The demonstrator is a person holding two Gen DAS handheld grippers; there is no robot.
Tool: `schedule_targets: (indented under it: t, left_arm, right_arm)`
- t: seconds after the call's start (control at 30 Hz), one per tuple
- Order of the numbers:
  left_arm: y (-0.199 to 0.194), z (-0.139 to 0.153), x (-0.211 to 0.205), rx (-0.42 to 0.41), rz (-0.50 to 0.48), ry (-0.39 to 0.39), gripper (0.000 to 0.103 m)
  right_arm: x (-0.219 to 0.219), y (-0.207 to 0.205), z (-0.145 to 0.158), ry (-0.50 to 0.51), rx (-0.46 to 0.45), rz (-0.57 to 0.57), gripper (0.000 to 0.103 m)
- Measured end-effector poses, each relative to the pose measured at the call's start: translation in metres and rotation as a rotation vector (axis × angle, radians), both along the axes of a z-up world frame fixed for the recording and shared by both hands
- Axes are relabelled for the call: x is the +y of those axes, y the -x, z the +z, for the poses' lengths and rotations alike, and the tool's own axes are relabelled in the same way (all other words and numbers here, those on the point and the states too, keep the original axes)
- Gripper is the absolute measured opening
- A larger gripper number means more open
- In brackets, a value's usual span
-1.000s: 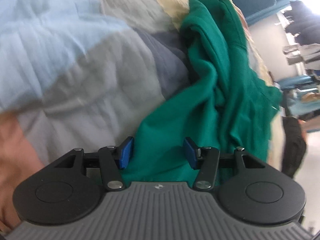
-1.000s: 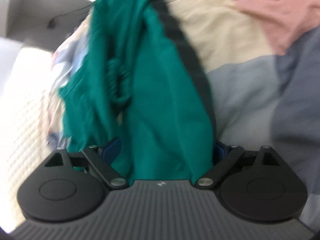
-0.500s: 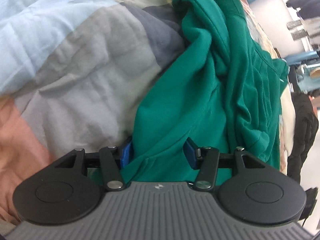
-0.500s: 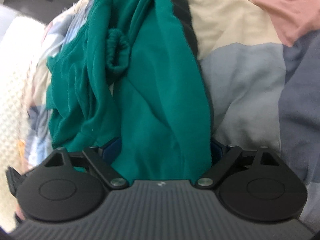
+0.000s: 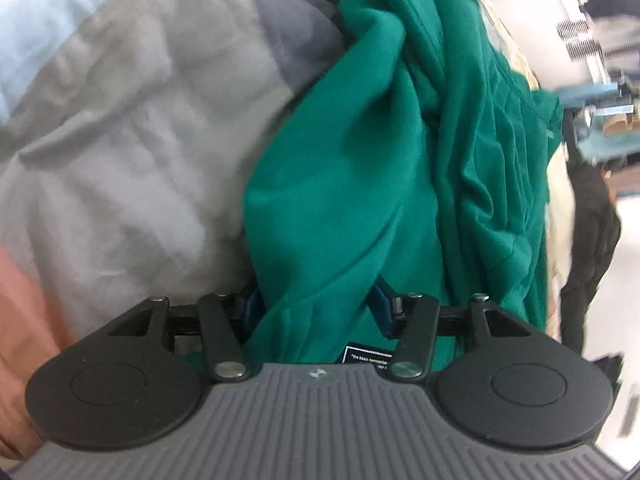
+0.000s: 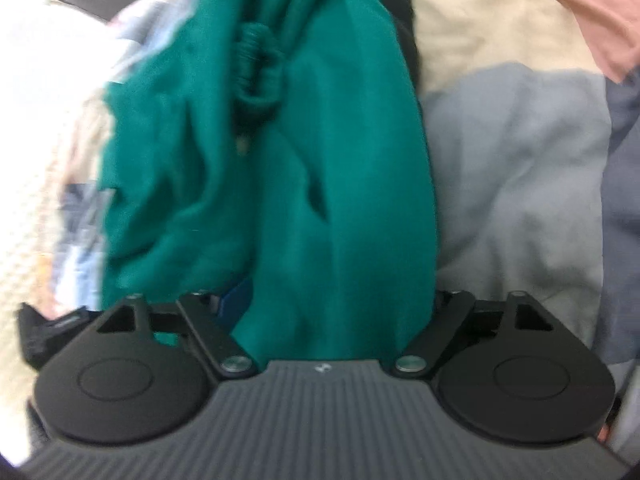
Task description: Fold large clothes
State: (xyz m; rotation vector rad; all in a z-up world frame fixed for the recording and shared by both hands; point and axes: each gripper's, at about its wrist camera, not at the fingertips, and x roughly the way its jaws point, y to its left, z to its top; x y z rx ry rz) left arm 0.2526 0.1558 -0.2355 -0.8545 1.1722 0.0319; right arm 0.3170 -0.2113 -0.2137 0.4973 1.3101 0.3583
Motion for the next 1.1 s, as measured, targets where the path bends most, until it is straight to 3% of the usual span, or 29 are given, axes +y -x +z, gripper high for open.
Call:
schedule_targets:
  t: [0.07, 0.13, 0.17, 0.23, 0.27, 0.4, 0.53, 0.73, 0.83, 0.93, 1.1]
  left_arm:
    - [-0.001, 0.004, -0.008, -0.009, -0.036, -0.022, 0.059]
    - [-0.001, 0.004, -0.011, -0.020, -0.049, -0.037, 0.058]
    - [-0.001, 0.005, -0.012, -0.033, -0.041, -0.047, 0.045]
    - [0.002, 0.009, -0.014, -0.075, -0.036, -0.038, 0.027]
    - [0.003, 0.010, -0.015, -0.086, -0.030, -0.041, 0.021]
    - [0.021, 0.027, -0.006, -0.194, 0.041, 0.008, 0.013]
    - [0.037, 0.054, 0.007, -0.305, 0.098, 0.089, 0.010]
    - [0.057, 0.090, 0.023, -0.385, 0.158, 0.172, 0.010]
    - [0.075, 0.110, 0.034, -0.420, 0.203, 0.259, 0.009]
    - [0.099, 0.136, 0.039, -0.458, 0.223, 0.302, 0.009]
    - [0.140, 0.161, 0.037, -0.508, 0.223, 0.347, 0.009]
  right_arm:
    - [0.008, -0.001, -0.002, 0.040, -0.013, 0.034, 0.077]
    - [0.013, 0.002, 0.001, 0.069, -0.034, 0.057, 0.066]
    - [0.012, 0.002, 0.002, 0.074, -0.039, 0.054, 0.061]
    - [0.006, 0.001, 0.002, 0.065, -0.044, 0.014, 0.036]
    - [0.001, 0.001, 0.002, 0.053, -0.043, -0.014, 0.032]
    - [-0.024, 0.010, 0.019, -0.039, -0.087, -0.063, 0.015]
    - [-0.036, 0.021, 0.050, -0.174, -0.178, -0.067, 0.013]
    - [-0.065, 0.032, 0.078, -0.466, -0.283, -0.114, 0.013]
    - [-0.079, 0.039, 0.097, -0.570, -0.342, -0.139, 0.013]
    - [-0.090, 0.047, 0.119, -0.641, -0.383, -0.155, 0.013]
    - [-0.108, 0.066, 0.145, -0.670, -0.400, -0.161, 0.013]
